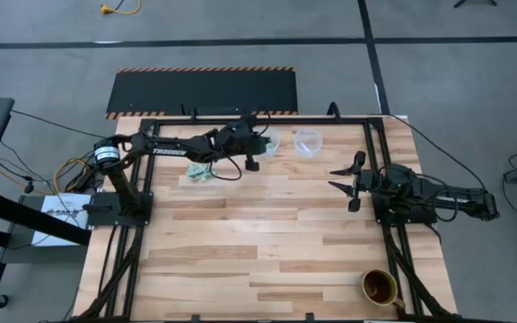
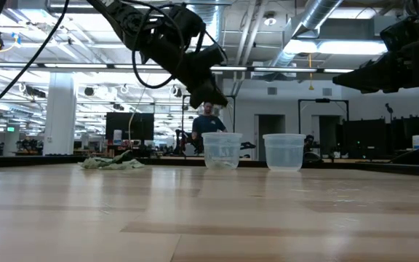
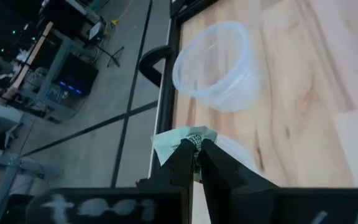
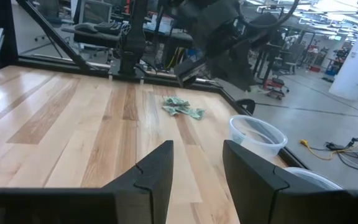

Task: Pick and place Stevia / Truvia into bins
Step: Put the stevia packet into the left transparent container

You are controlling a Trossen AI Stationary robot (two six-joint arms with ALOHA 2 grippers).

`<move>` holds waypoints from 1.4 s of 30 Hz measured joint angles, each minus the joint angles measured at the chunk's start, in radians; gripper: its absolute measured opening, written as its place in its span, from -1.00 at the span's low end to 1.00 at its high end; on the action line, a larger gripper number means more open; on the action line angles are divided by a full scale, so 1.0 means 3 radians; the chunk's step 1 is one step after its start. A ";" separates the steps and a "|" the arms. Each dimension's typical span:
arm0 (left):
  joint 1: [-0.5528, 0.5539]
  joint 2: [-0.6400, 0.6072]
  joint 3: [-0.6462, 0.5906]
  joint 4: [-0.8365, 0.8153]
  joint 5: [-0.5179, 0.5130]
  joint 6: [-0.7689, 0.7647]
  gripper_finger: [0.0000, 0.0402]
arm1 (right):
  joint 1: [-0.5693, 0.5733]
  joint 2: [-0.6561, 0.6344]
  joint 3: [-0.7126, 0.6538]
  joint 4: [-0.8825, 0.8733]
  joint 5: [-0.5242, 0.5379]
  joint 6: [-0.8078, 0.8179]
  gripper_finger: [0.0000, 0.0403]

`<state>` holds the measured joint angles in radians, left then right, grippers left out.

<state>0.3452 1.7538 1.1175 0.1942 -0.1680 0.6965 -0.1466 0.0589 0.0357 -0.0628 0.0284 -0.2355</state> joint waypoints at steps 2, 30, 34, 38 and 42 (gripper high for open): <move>0.0033 0.0000 0.0000 -0.0042 0.0022 -0.0056 -0.97 | 0.0000 0.0000 0.0000 0.0000 -0.0001 0.0000 -0.34; -0.0073 0.0000 0.0000 -0.1344 -0.1437 0.0001 -0.07 | 0.0000 0.0000 0.0000 -0.0001 -0.0003 -0.0016 -0.34; -0.0006 -0.0001 -0.0001 -0.2130 -0.1142 -0.0610 -0.07 | 0.0000 0.0000 0.0000 -0.0001 -0.0003 -0.0025 -0.34; 0.0147 -0.0001 -0.0036 -0.2577 -0.0673 -0.1001 -0.07 | 0.0000 0.0000 0.0000 -0.0001 -0.0003 -0.0028 -0.34; 0.0324 -0.0001 -0.0036 -0.2723 -0.0264 -0.1208 -0.07 | 0.0001 0.0000 0.0000 -0.0001 -0.0003 -0.0027 -0.34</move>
<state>0.4422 1.7535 1.1069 -0.6226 -0.2472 0.3341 -0.1463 0.0589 0.0357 -0.0631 0.0277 -0.2436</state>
